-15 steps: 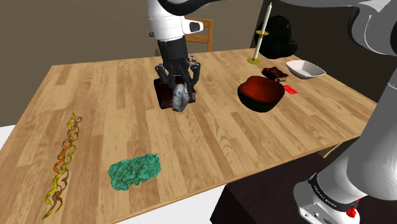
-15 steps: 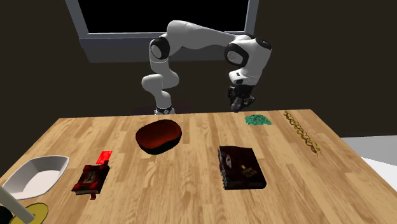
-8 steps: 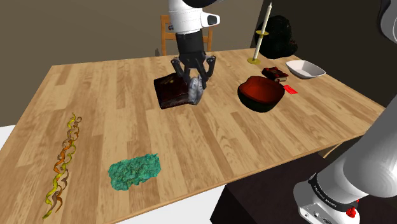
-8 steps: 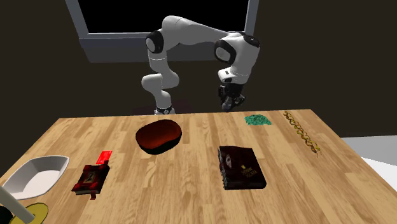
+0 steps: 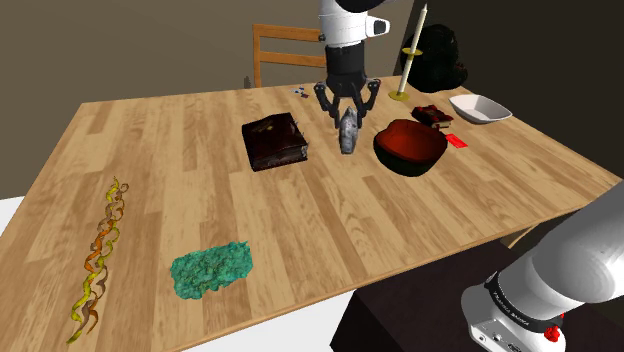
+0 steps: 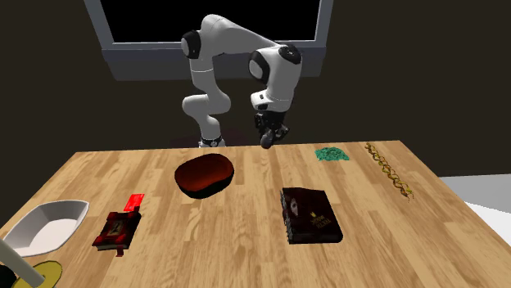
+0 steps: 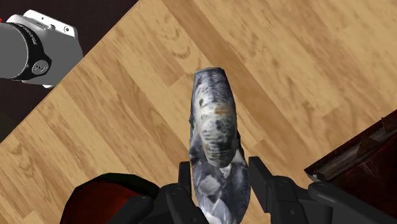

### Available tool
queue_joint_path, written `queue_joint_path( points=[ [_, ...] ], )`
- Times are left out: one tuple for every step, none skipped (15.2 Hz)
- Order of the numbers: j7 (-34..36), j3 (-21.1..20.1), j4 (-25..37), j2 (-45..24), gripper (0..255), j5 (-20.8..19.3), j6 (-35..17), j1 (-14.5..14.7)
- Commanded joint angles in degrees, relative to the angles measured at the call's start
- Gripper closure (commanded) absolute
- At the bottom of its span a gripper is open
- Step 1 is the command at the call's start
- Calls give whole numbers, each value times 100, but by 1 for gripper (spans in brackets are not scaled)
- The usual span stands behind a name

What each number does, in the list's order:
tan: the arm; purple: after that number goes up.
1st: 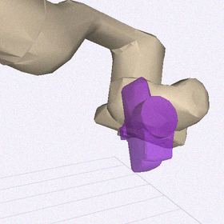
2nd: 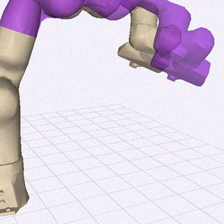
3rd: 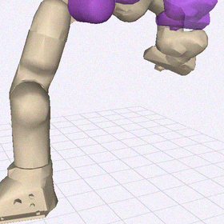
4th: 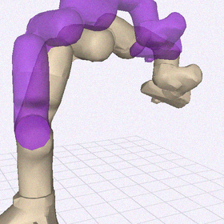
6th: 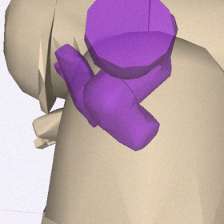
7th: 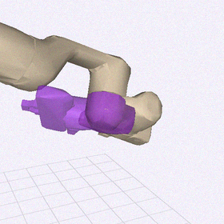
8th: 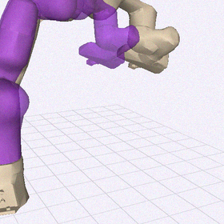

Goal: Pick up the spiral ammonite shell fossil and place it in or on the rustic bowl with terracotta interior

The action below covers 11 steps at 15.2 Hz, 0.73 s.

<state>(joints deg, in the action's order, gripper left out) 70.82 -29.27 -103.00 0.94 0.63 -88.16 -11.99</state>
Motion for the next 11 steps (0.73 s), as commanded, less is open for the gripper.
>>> queue_joint_path(
  points=[
    [-341, 160, -222, 218, 255, 24, -31, -152],
    [-497, 241, -321, 311, 255, 24, -47, -220],
    [-652, 323, -412, 397, 255, 20, -61, -286],
    [-805, 406, -498, 476, 255, 10, -76, -351],
    [-956, 489, -576, 548, 255, -5, -90, -415],
    [-1105, 572, -648, 614, 255, -23, -104, -479],
    [-1253, 655, -714, 672, 255, -46, -118, -542],
    [-1398, 740, -773, 724, 255, -72, -132, -603],
    [-1542, 824, -826, 770, 255, -102, -147, -665],
    [-1685, 907, -872, 808, 255, -135, -161, -727],
    [-1826, 989, -912, 841, 255, -170, -177, -790]
  ],
)
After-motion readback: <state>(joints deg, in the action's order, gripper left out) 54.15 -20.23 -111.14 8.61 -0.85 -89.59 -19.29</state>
